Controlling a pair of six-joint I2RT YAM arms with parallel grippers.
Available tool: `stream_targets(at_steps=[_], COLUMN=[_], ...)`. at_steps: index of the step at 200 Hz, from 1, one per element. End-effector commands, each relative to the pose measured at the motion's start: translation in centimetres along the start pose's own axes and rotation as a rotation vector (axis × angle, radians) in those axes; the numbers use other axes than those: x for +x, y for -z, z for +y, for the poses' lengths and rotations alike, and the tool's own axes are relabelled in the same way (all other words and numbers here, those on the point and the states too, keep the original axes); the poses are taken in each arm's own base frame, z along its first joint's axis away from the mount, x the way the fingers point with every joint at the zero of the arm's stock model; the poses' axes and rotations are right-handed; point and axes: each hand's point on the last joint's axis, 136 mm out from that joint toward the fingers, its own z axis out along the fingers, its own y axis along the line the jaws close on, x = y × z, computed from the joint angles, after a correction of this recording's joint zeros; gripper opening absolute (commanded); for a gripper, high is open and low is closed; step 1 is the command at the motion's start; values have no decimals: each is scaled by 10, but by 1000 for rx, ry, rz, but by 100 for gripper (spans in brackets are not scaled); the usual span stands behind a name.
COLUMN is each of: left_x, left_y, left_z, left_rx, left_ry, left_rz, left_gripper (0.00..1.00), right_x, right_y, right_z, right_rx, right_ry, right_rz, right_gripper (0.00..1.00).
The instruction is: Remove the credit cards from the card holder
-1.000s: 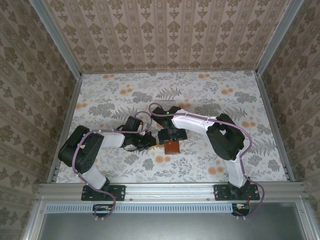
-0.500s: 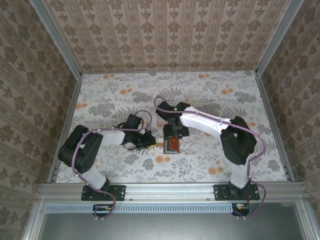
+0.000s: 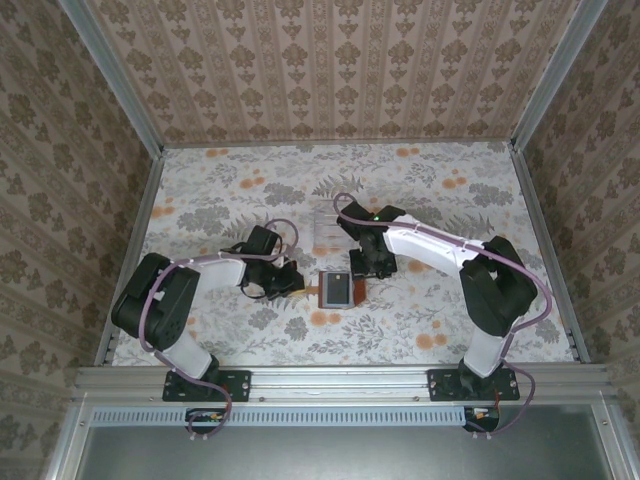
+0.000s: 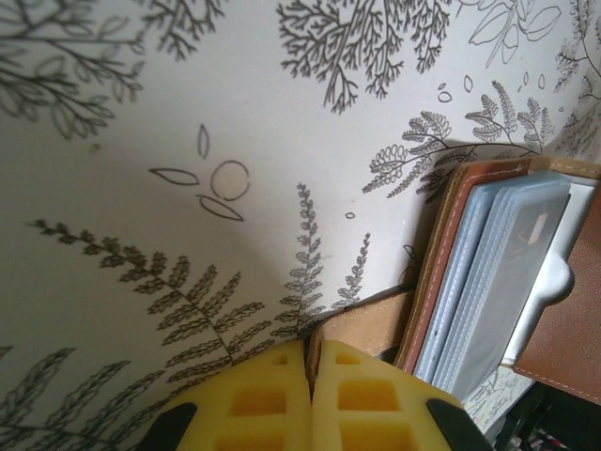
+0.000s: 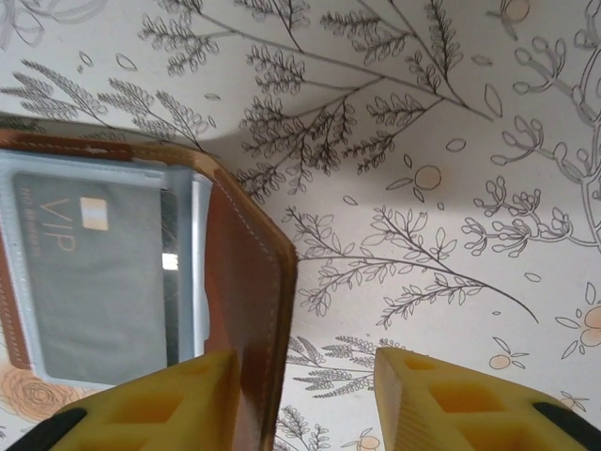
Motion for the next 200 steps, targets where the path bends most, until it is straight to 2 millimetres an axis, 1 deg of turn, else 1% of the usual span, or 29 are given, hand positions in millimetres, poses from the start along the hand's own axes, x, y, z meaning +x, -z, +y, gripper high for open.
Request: stream_targets(at_steps=[1,22,47,68,101,122,148,182,200], left_x=[-3,-5,-5,-3,-2,0,0,-6,-8], left_y=[9,10,12,10,7,6,8,24,34], left_z=[14,21,23,26,28,29,26,9,0], left_rx=[-69,-87,-100,-104,-98,-97,-92,-62,-54], left_ry=[2,12,5,9,11,13,5,-25,-40], left_rz=[-17,-17,-8,3,8,13,10,-33,-53], left_gripper=[6,6,6,6,6,7,8,21,23], right_x=[6,8,11,12,17,18,17,11,8], right_y=[-1,-10,-25,-33,-47,-50,-42,-20,-9], right_z=[1,-7,-19,-30,-39,-41,-38,-21,-15], right_rx=[-39,2,68,145,200,217,204,109,69], right_ry=[9,15,20,35,48,57,56,46,37], right_rz=[10,17,34,29,43,41,28,-13,-33], right_gripper=[44,50,60,69,76,79,80,79,76])
